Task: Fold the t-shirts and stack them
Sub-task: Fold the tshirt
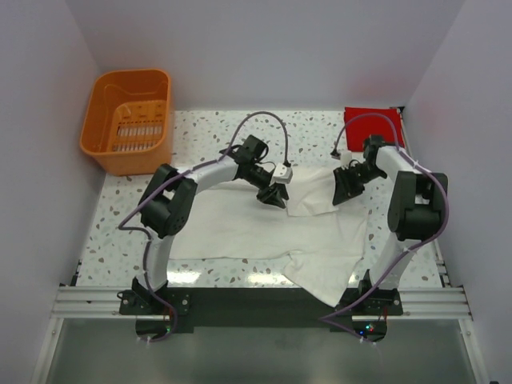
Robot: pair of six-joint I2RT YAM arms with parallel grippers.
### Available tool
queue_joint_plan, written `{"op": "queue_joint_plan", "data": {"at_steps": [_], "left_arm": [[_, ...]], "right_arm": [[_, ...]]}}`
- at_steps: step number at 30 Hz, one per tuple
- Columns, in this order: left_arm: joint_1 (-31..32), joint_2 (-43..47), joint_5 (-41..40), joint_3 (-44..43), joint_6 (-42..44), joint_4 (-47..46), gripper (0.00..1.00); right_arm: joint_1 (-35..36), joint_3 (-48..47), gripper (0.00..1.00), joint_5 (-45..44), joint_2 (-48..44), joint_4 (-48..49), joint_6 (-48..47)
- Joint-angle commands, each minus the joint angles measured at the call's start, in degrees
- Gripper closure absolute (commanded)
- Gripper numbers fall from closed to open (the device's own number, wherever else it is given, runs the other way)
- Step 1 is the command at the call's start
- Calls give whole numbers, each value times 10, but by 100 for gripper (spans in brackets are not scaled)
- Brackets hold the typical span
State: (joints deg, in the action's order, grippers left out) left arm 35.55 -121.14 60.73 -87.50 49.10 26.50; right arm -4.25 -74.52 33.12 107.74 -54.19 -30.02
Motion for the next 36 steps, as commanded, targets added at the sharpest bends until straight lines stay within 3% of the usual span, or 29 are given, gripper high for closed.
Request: {"op": "queue_joint_plan", "data": {"at_steps": [1,2,6,11,18,20,22,28,32,36], "left_arm": [[-18,59,18,24,4,9,59],[-30,64,19,28,-1,10,59],[-78,112,26,54,-39,-1,59],[-156,161,-21,80,-76,12,60],[-232,228,-71,120,-49,78,60],[-219,238,-87,141,-49,75,60],[-204,247,-93,178,-99,13,60],[-49,241,-175,246,-239,-195,60],[10,167,-222,196,-347,-238,65],[28,120,-206,173,-514,-256,69]], "right_arm": [[-1,0,78,27,-51,-18,-1],[-1,0,86,27,-53,-19,0],[0,16,99,27,-68,-40,-7],[10,63,100,23,-84,-41,-15],[30,88,100,8,-85,-32,-16],[30,86,100,-8,-79,-19,-8],[30,78,100,-18,-73,-9,1],[32,62,100,-46,-53,5,23],[38,73,100,-54,-49,10,30],[52,82,100,-56,-50,15,35]]}}
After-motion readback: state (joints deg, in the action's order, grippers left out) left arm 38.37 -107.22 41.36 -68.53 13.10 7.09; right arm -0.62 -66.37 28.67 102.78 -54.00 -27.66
